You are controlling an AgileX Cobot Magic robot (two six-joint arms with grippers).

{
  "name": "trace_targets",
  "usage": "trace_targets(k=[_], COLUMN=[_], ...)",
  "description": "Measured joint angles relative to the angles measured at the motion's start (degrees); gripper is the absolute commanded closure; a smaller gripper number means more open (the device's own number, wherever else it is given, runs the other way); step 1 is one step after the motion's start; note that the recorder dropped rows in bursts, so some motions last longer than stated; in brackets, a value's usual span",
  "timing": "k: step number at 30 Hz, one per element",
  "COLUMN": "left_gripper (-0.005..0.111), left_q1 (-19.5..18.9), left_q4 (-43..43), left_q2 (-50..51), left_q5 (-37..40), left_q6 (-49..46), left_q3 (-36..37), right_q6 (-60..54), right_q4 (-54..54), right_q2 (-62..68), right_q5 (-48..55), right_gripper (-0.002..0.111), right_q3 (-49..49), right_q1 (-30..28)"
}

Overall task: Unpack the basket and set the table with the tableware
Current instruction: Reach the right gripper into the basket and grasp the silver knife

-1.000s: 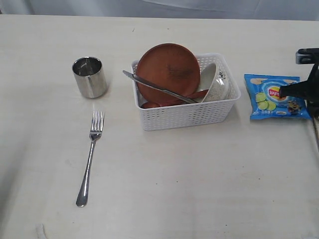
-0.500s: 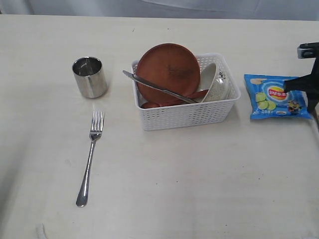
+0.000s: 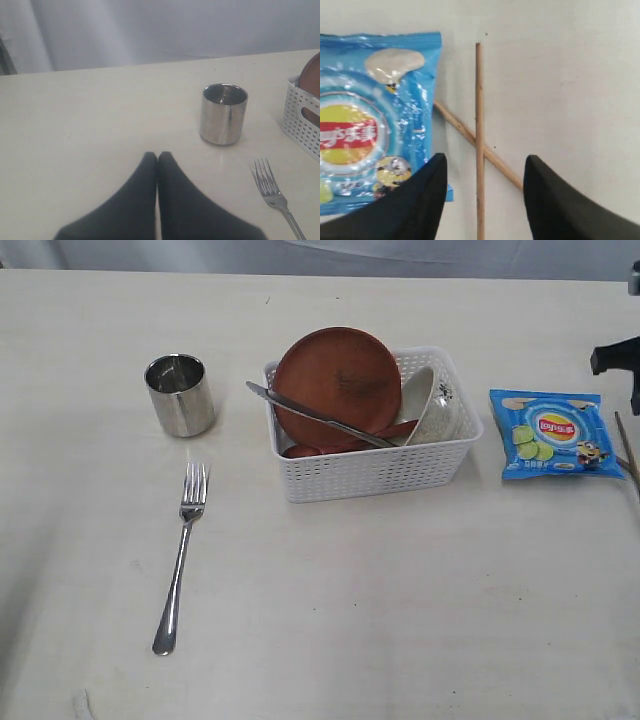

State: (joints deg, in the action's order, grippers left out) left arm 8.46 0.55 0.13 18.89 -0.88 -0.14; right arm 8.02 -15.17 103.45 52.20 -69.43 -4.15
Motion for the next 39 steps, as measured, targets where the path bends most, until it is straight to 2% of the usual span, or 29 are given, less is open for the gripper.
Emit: trace_targets(k=[3,9,12,15,21,25,32,39], left_gripper=[0.107,0.107,0.107,0.107,0.107,0.107,0.107,0.107], left_q1=[0.00,0.00,0.00,0.00,0.00,0.00,0.00,0.00], left_q4=[0.00,0.00,0.00,0.00,0.00,0.00,0.00,0.00], left_q2=[0.00,0.00,0.00,0.00,0.00,0.00,0.00,0.00], left_q5=[0.00,0.00,0.00,0.00,0.00,0.00,0.00,0.00], left_q6=[0.00,0.00,0.00,0.00,0.00,0.00,0.00,0.00], left_q3=[0.00,0.00,0.00,0.00,0.00,0.00,0.00,0.00], right_q6=[-5.23,-22.95,-27.35,-30.19,-33.32,-31.64,-23.81,-13.92], right_q4=[5.88,25.28,28.39,28.65,27.29,24.80,13.28,-0.86], right_q2=[-4.45,-12.70,-15.72,-17.23,-16.69,-13.16,-5.36,-0.32], right_q5=[-1.30,-2.44,-2.45,-2.45,-5.06,-9.85,-14.99,-17.09], right_gripper=[0.062,0.062,0.062,0.062,0.062,0.062,0.062,0.062], right_q3=[0.00,0.00,-0.09,-0.09,-0.09,-0.09,-0.09,-0.09], right_q1=[0.00,0.91,5.63,13.80,31.55,39.47,46.01,49.58])
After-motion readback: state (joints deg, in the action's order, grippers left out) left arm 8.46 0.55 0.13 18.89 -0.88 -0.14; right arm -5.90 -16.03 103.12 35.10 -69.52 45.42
